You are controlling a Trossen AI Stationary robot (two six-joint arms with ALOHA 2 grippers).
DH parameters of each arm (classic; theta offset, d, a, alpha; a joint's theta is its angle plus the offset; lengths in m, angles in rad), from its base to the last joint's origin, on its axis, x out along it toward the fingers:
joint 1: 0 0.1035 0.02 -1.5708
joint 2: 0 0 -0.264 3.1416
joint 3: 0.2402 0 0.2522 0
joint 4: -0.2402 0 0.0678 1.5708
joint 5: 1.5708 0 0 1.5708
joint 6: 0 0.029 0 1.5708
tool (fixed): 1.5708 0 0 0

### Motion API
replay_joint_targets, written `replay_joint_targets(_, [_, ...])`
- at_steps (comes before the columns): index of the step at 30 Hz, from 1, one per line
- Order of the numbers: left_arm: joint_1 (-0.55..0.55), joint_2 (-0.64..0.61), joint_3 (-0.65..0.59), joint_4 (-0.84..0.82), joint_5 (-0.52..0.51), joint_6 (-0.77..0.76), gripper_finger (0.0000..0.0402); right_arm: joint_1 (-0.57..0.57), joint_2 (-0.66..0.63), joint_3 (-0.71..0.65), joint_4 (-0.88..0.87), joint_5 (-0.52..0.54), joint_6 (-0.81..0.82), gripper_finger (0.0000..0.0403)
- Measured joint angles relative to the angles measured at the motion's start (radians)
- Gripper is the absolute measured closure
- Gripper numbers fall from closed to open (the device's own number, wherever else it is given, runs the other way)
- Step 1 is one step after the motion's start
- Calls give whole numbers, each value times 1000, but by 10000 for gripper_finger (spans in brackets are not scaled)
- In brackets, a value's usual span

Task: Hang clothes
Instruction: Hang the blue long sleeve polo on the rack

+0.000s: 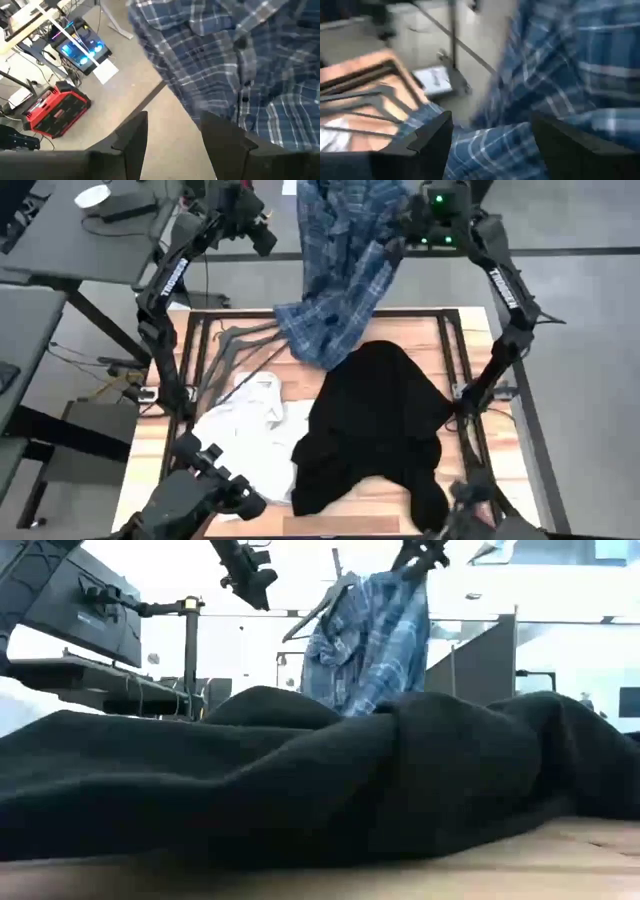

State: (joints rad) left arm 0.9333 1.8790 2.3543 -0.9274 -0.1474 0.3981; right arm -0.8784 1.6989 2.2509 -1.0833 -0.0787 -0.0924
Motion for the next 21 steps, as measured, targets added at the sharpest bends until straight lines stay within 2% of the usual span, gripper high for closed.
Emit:
replay_joint_targets(2, [0, 0, 0, 5, 0, 11, 237, -11, 3, 0, -38, -51, 37, 148])
replay_joint_targets(6, [0, 0, 0, 16, 0, 33, 237, -11, 10, -1, -61, -356, 34, 148])
replay_joint_targets(8, [0, 0, 0, 20, 0, 45, 237, 6, 13, -1, -16, -456, 32, 148])
replay_joint_targets(12, [0, 0, 0, 35, 0, 51, 237, 53, 36, 1, 124, -473, 33, 148])
replay_joint_targets(16, [0, 0, 0, 40, 1, 51, 237, 101, 122, 0, 243, -472, 42, 148])
replay_joint_targets(21, [0, 0, 0, 27, 1, 51, 237, 136, 276, 0, 234, -476, 63, 148])
